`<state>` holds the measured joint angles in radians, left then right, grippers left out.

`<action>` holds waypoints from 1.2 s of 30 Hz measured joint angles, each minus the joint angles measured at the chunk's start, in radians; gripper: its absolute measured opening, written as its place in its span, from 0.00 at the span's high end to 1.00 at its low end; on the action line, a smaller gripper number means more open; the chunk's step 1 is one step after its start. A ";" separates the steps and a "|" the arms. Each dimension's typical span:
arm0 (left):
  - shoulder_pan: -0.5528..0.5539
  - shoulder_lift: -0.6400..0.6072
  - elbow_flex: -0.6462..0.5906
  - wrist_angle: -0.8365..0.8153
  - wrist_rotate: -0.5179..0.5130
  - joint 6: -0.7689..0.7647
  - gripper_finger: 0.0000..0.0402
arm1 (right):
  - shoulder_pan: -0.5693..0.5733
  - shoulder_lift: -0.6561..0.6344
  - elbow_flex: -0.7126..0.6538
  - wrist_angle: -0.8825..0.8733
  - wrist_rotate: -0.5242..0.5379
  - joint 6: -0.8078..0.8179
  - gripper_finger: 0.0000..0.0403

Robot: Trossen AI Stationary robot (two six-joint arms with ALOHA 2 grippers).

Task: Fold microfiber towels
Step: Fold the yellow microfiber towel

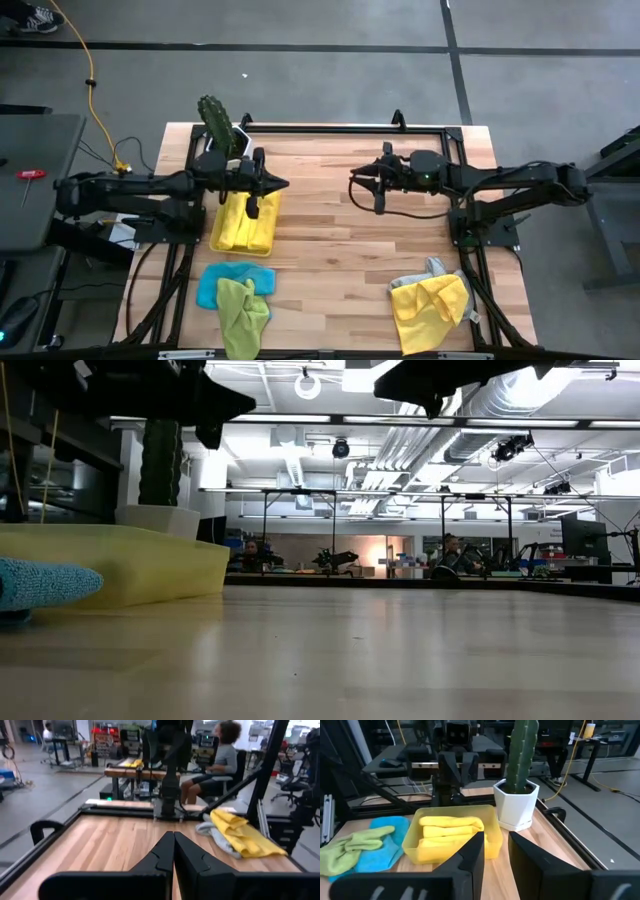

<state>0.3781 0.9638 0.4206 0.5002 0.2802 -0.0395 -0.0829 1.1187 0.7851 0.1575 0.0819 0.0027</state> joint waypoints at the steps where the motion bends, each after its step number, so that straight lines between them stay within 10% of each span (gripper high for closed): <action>1: -0.021 0.000 0.000 0.011 -0.013 0.000 1.00 | 0.010 0.000 -0.002 0.001 0.009 -0.001 0.81; 17: -0.205 0.000 0.001 0.164 -0.290 0.138 1.00 | 0.057 0.000 -0.016 0.021 0.178 -0.030 0.81; 36: -0.205 0.003 0.001 0.144 -0.319 0.097 0.77 | 0.057 0.000 -0.016 0.035 0.189 -0.020 0.81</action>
<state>0.1730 0.9670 0.4220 0.6437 -0.0383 0.0575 -0.0261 1.1191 0.7689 0.1925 0.2707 -0.0170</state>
